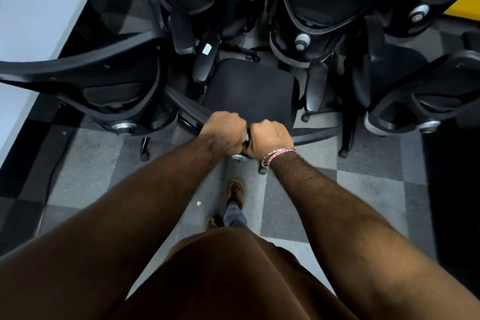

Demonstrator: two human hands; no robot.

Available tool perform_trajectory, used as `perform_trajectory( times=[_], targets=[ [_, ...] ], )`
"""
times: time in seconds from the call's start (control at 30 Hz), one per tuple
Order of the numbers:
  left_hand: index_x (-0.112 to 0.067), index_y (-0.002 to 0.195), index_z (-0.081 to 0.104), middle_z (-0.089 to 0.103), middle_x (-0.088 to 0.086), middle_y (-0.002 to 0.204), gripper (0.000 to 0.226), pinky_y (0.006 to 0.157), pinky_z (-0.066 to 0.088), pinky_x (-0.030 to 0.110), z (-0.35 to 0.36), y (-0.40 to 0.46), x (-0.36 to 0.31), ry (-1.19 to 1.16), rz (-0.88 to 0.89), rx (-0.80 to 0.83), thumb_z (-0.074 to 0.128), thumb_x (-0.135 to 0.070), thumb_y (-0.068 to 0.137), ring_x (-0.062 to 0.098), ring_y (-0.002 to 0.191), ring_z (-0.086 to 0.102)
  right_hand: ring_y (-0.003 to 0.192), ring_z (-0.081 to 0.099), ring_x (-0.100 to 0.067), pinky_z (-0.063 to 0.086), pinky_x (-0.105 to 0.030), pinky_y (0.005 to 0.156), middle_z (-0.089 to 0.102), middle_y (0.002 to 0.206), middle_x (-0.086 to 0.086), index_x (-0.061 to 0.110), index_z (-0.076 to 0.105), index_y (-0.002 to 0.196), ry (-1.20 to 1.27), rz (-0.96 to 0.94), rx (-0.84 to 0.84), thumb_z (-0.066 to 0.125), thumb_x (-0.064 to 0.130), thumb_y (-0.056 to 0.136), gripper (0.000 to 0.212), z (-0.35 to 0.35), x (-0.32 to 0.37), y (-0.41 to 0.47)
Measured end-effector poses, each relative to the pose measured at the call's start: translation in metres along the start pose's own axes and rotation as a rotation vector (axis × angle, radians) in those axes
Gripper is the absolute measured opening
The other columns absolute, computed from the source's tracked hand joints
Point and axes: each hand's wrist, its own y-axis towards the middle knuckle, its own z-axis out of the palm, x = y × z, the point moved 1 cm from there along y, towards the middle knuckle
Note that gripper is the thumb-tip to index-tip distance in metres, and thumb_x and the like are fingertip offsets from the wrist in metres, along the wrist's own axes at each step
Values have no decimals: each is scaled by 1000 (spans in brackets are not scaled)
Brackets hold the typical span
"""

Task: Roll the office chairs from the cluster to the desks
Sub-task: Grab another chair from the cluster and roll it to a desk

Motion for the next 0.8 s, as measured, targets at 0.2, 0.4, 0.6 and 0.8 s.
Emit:
perform_trajectory(
  times=[0.2, 0.4, 0.6, 0.8],
  targets=[
    [-23, 97, 73, 75, -1, 100, 22, 74, 51, 33, 26, -63, -26, 3, 15, 18, 60, -38, 88, 24, 95, 72, 73, 68, -34, 40, -33, 59, 70, 79, -8, 19, 68, 84, -19, -19, 13, 56, 50, 83, 33, 11, 32, -68],
    [-24, 101, 72, 74, -1, 102, 26, 77, 53, 35, 43, -123, -59, 2, -20, 39, 62, -45, 90, 24, 96, 71, 75, 68, -34, 43, -34, 61, 70, 81, -9, 19, 68, 87, -6, -65, 34, 56, 53, 84, 36, 21, 53, -129],
    [-25, 103, 71, 73, -1, 102, 27, 77, 52, 34, 59, -183, -108, -15, -109, 46, 63, -48, 90, 24, 96, 70, 76, 68, -31, 40, -32, 60, 69, 80, -5, 21, 67, 85, -4, -139, 58, 61, 56, 81, 36, 33, 60, -193],
    [-25, 99, 71, 72, -1, 98, 21, 74, 51, 36, 75, -245, -165, -49, -239, 69, 64, -43, 91, 23, 92, 69, 73, 67, -32, 42, -33, 59, 68, 78, -5, 20, 68, 83, -9, -243, 26, 62, 56, 81, 36, 46, 68, -266]
  ],
)
